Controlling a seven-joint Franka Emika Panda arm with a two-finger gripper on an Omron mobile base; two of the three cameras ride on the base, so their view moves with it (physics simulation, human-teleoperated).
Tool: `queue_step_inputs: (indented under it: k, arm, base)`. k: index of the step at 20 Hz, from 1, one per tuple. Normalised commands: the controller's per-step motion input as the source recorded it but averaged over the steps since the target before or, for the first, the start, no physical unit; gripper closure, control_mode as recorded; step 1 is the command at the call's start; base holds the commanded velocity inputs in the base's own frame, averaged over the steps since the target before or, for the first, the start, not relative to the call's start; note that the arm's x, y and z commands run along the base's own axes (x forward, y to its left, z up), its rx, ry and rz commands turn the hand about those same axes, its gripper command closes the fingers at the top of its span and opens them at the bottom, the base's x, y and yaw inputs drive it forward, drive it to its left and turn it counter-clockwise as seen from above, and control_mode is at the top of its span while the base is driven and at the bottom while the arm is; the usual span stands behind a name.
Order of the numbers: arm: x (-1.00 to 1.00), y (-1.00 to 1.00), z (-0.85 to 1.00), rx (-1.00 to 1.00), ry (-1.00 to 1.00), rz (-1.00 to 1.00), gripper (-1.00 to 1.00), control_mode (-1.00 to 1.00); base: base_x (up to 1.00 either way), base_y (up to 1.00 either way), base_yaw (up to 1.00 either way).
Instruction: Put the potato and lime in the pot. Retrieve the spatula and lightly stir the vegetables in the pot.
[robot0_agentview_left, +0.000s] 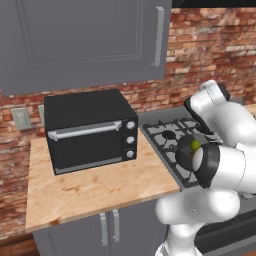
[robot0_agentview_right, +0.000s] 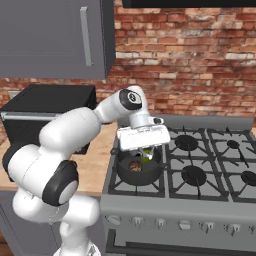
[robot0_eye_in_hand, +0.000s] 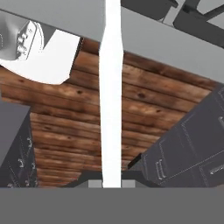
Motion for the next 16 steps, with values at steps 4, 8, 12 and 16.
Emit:
queue_step_inputs:
  k: [4,8,12,16]
  arm:
    - [0.00,0.02,-0.12,0.00,0.06,0.01,1.00,-1.00]
    - [0.00,0.01,-0.06,0.00,0.00,0.01,1.00,-1.00]
    - [0.00,0.00,-0.18,0.00,0.04,0.00,1.00,-1.00]
    - [0.00,0.00,-0.26,-0.02,0.14,0.00,1.00,-1.00]
  base:
    - [0.00,0.00,0.00]
    - [0.00,0.00,0.00]
    - [0.00,0.00,0.00]
    - [0.00,0.00,0.00]
